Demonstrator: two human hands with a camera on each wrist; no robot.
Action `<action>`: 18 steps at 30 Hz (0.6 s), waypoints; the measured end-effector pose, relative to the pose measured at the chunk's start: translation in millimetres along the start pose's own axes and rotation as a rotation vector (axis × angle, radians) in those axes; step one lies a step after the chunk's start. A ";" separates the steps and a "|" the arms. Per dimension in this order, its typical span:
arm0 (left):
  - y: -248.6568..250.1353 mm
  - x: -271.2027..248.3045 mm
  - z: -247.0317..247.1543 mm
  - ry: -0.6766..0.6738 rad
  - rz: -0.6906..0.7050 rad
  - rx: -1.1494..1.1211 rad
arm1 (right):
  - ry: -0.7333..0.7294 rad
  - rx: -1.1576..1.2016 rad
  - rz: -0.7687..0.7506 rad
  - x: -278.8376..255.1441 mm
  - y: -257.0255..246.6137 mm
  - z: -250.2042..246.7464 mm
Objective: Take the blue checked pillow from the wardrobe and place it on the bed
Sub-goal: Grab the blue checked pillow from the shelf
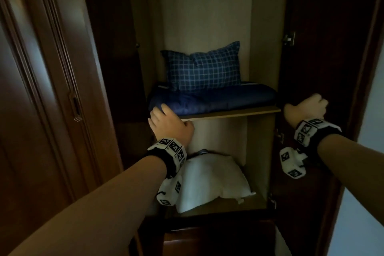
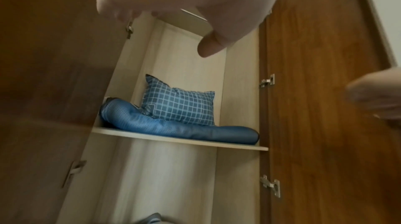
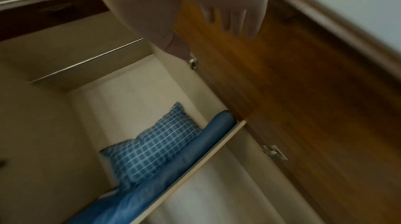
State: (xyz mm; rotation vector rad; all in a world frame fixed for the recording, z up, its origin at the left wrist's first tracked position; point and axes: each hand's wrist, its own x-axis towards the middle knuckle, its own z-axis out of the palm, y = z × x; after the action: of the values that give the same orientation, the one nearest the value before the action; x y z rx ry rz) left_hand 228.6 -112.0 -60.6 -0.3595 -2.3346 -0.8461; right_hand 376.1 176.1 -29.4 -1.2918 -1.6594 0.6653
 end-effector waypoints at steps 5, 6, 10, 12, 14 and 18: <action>-10.8 14.5 16.3 -0.112 -0.012 -0.095 | -0.403 0.042 -0.264 -10.3 -9.5 36.6; -15.1 17.1 20.4 -0.143 0.000 -0.100 | -0.469 0.031 -0.298 -12.7 -11.2 46.8; -27.8 33.2 42.0 -0.246 0.046 -0.120 | -0.552 -0.008 -0.373 -24.6 -26.2 85.0; -28.8 44.1 56.9 -0.285 0.048 -0.158 | -0.561 -0.007 -0.391 -29.2 -35.2 103.6; -27.5 55.5 73.7 -0.299 0.054 -0.167 | -0.572 -0.023 -0.411 -30.7 -45.1 121.8; -25.1 86.0 109.2 -0.330 0.074 -0.173 | -0.594 -0.026 -0.474 -19.3 -70.4 161.1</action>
State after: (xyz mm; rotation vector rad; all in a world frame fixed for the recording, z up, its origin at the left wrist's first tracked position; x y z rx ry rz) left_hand 100.8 -56.3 -83.5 -0.7009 -2.5338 -1.0196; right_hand 201.7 153.9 -49.2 -0.6914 -2.3559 0.7737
